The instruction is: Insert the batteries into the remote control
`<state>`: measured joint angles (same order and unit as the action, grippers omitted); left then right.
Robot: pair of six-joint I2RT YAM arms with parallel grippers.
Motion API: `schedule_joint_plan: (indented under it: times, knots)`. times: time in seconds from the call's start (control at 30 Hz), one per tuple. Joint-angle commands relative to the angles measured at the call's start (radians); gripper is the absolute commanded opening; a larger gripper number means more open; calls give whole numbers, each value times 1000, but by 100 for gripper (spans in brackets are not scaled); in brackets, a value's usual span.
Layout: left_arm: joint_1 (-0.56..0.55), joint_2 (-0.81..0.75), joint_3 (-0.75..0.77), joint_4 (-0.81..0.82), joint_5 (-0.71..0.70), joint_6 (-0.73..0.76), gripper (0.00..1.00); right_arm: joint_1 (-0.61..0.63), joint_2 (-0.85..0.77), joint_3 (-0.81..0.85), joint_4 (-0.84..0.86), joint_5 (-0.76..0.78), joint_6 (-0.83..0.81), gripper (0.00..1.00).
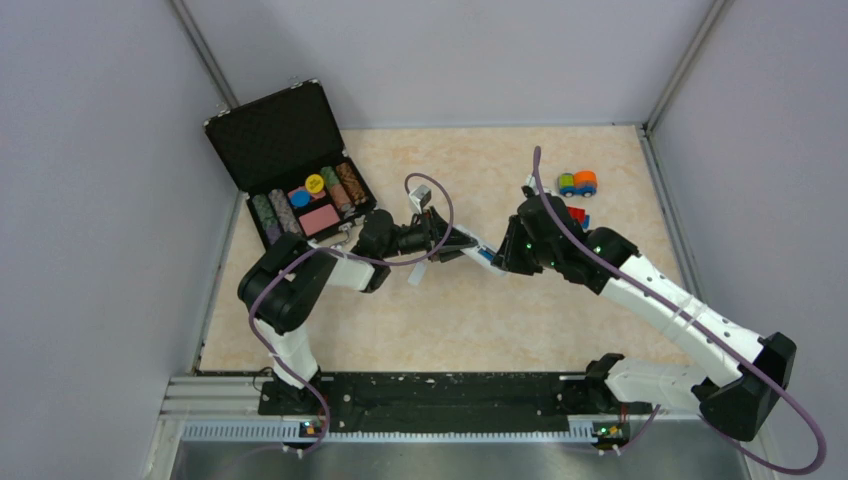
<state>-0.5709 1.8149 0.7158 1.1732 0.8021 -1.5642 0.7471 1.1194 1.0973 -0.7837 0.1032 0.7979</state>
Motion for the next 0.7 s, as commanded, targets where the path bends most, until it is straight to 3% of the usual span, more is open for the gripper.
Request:
schedule_joint_plan:
  times: [0.0, 0.27, 0.5, 0.67]
  knots:
    - [-7, -48, 11, 121, 13, -25, 0, -11, -8, -21, 57, -13, 13, 12]
    - [-20, -57, 31, 114, 34, -1, 0, -11, -1, -35, 75, -24, 14, 11]
    - [-25, -62, 29, 125, 49, 33, 0, -12, 5, -32, 97, -56, 15, 0]
    - [-24, -73, 20, 137, 43, 64, 0, -34, 16, -41, 100, -127, 35, 0]
